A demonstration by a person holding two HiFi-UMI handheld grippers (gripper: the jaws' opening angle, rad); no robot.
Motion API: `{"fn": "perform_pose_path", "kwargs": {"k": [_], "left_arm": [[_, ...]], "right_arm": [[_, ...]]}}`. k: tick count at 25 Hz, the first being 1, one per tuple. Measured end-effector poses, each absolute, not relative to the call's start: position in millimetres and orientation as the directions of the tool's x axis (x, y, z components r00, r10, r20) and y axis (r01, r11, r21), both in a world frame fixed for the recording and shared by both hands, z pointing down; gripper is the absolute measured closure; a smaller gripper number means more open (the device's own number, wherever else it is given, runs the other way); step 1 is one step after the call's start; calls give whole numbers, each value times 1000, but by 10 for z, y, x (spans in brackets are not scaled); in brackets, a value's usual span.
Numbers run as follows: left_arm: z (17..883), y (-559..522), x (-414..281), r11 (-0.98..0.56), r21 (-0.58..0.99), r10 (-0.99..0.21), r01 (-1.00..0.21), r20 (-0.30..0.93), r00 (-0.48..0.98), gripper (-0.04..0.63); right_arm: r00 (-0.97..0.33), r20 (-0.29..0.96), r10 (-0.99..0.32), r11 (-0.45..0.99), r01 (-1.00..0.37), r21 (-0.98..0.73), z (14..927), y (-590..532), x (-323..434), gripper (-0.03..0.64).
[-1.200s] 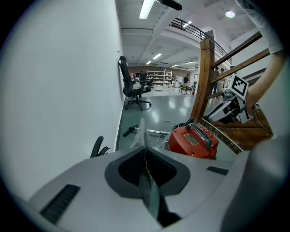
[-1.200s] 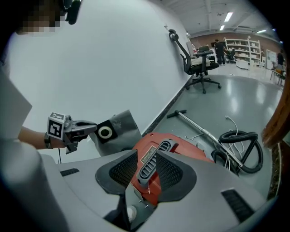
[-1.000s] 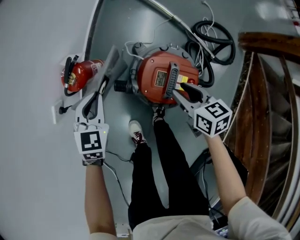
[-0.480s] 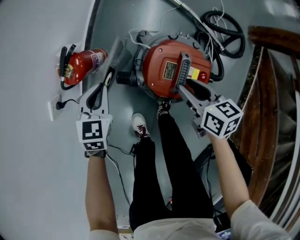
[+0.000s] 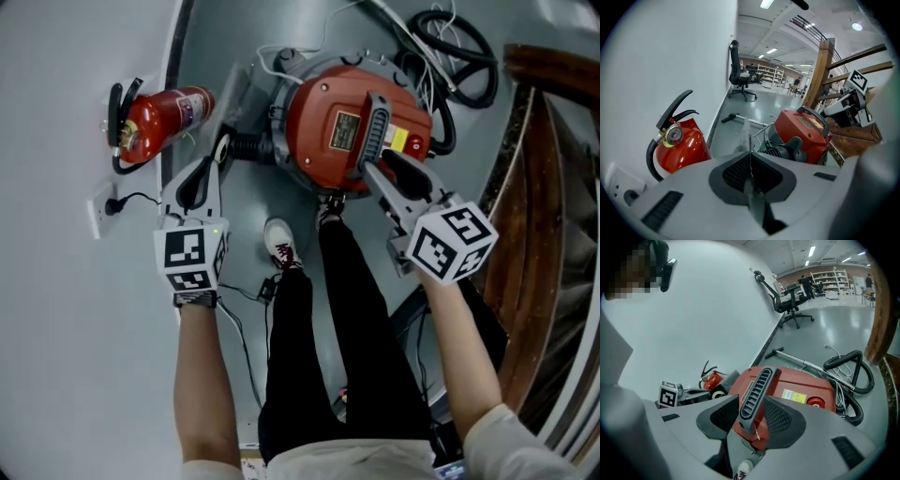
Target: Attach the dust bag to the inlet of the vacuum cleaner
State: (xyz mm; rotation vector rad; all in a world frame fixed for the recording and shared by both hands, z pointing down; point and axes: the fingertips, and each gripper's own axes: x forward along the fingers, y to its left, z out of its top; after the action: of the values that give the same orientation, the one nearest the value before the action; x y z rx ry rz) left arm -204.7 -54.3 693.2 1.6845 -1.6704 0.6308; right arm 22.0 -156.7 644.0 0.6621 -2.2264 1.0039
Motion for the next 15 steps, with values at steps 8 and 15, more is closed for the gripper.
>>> {"fn": "perform_pose_path", "kwargs": {"k": [8, 15], "left_arm": [[7047, -554, -1986, 118, 212, -681, -970, 728, 76, 581], [7063, -588, -1976, 164, 291, -701, -942, 707, 96, 583]], "right_arm": [[-713, 687, -143, 568, -627, -533, 6600, -1474, 188, 446], [-728, 669, -149, 545, -625, -559, 6614, -1473, 172, 446]]}}
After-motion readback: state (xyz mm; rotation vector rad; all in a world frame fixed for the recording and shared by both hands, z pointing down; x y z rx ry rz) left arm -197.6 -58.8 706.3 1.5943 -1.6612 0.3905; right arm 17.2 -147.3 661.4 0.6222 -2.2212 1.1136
